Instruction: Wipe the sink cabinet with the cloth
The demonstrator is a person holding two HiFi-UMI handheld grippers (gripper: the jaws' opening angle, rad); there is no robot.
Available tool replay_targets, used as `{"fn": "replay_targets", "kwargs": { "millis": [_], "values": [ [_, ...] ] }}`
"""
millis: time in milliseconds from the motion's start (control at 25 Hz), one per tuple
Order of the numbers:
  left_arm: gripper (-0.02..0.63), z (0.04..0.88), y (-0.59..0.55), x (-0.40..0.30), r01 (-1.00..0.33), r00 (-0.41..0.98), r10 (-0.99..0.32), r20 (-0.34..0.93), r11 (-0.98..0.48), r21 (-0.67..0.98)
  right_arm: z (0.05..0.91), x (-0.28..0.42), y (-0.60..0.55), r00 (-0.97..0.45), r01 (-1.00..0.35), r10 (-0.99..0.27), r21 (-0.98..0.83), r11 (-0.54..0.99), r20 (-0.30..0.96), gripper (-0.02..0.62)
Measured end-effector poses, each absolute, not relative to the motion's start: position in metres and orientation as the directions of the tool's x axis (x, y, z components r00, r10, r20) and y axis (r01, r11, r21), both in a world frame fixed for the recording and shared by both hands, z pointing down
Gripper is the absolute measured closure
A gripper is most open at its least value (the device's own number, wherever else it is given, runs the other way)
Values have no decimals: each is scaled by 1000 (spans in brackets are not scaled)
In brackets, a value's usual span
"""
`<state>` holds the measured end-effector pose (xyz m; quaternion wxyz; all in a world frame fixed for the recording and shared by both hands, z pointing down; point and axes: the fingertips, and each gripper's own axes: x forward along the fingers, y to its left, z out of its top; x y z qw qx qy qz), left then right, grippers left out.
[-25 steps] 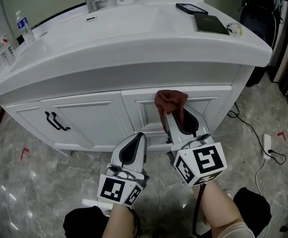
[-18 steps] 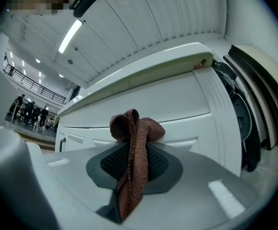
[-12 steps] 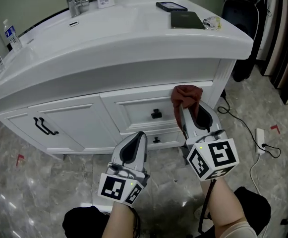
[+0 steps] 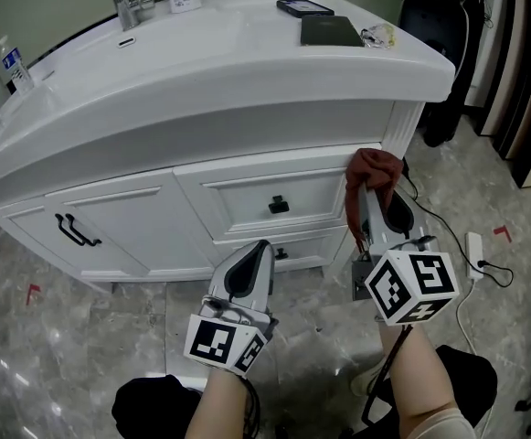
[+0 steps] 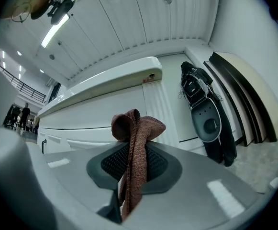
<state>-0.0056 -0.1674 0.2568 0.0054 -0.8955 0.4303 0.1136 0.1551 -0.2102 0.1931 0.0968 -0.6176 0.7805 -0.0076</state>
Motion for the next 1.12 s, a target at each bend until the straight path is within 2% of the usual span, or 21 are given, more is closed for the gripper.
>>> {"fn": "replay_targets", "kwargs": {
  "millis": [160, 360, 720, 880, 1120],
  "values": [
    [606, 260, -168, -29, -800, 578, -793, -192, -597, 58, 199, 118, -199, -290, -933, -943, -169, 316, -162, 512],
    [606, 266, -172, -76, -850, 512, -840, -181, -525, 33, 217, 32, -196, -441, -865, -880, -177, 470, -179, 512],
    [606, 271, -170, -129, -889, 443, -878, -181, -456, 39, 263, -78, -211, -610, -772, -786, -147, 618, -101, 512],
    [606, 275, -175, -136, -885, 439, -880, -184, -459, 84, 268, -86, -222, -607, -779, -791, -142, 611, -74, 513],
    [606, 276, -178, -118, -870, 471, -863, -183, -489, 66, 272, -57, -228, -530, -836, -847, -137, 531, -48, 512]
  ]
}}
